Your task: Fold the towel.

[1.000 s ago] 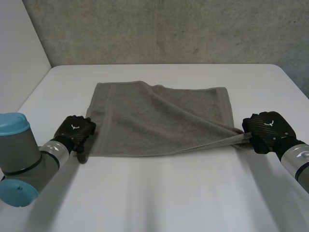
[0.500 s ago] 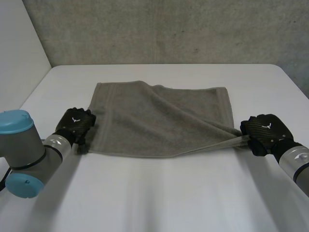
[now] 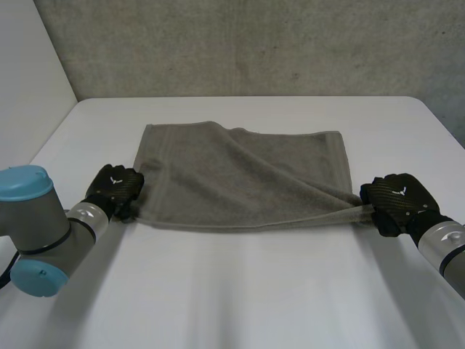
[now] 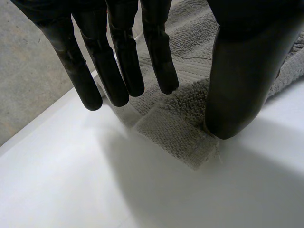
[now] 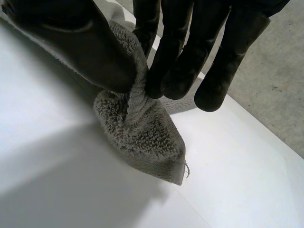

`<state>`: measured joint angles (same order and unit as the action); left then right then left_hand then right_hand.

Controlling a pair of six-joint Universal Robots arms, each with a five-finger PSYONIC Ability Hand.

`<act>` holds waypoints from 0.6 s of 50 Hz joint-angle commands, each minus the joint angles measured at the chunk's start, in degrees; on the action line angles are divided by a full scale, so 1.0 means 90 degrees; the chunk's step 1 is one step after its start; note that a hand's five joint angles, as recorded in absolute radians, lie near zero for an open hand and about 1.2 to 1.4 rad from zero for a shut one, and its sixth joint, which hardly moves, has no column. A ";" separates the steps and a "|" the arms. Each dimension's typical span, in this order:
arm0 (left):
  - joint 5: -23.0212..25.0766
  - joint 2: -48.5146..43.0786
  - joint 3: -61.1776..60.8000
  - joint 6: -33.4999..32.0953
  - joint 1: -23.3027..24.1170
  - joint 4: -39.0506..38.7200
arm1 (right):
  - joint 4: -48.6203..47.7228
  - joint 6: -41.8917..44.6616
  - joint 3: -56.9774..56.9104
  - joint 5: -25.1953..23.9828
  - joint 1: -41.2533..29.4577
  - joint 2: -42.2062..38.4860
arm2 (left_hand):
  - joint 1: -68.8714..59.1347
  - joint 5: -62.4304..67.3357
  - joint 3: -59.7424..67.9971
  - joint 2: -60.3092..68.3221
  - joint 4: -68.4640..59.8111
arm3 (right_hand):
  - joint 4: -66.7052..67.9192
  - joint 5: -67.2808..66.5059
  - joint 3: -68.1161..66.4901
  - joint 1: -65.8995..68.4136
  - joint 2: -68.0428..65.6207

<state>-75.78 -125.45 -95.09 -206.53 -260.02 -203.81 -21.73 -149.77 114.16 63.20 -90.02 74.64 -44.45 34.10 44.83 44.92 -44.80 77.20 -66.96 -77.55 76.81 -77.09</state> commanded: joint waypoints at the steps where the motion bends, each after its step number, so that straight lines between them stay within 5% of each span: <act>1: 0.0012 -0.0016 -0.0001 -0.0001 0.0005 -0.0001 | 0.0003 0.0011 0.0001 0.0000 -0.0008 -0.0012 | -0.0009 0.0048 -0.0034 -0.0044 0.0030 | 0.0311 -0.0337 -0.0272 0.0354 -0.0323; 4: 0.0012 -0.0035 -0.0001 -0.0021 0.0005 0.0008 | 0.0003 0.0011 0.0001 0.0000 -0.0008 -0.0012 | -0.0714 0.0752 0.0670 0.0661 -0.0674 | 0.0311 -0.0337 -0.0272 0.0354 -0.0323; 7: 0.0021 -0.0006 -0.0001 -0.0001 0.0005 0.0067 | 0.0022 0.0011 0.0001 0.0010 -0.0008 -0.0002 | -0.3936 0.3974 0.3892 0.3883 -0.3896 | 0.0311 -0.0337 -0.0272 0.0354 -0.0323; 18: -0.0027 0.0863 -0.0148 0.0497 0.0014 0.0087 | 0.0178 -0.0048 -0.0204 0.0049 -0.0018 0.0467 | -0.3950 0.3989 0.3907 0.3898 -0.3911 | 0.0311 -0.0337 -0.0272 0.0354 -0.0323; 30: 0.0061 0.3360 -0.0382 0.1902 -0.0288 0.0681 | 0.2831 -0.0048 -0.1491 -0.0088 -0.0037 0.2037 | -0.3950 0.3989 0.3907 0.3898 -0.3911 | 0.0311 -0.0337 -0.0272 0.0354 -0.0323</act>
<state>-75.60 -104.21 -98.13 -193.72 -260.98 -200.93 -8.15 -150.27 106.98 62.93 -90.22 87.28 -73.55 63.59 75.33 76.22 -77.86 77.21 -66.97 -77.63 76.82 -77.09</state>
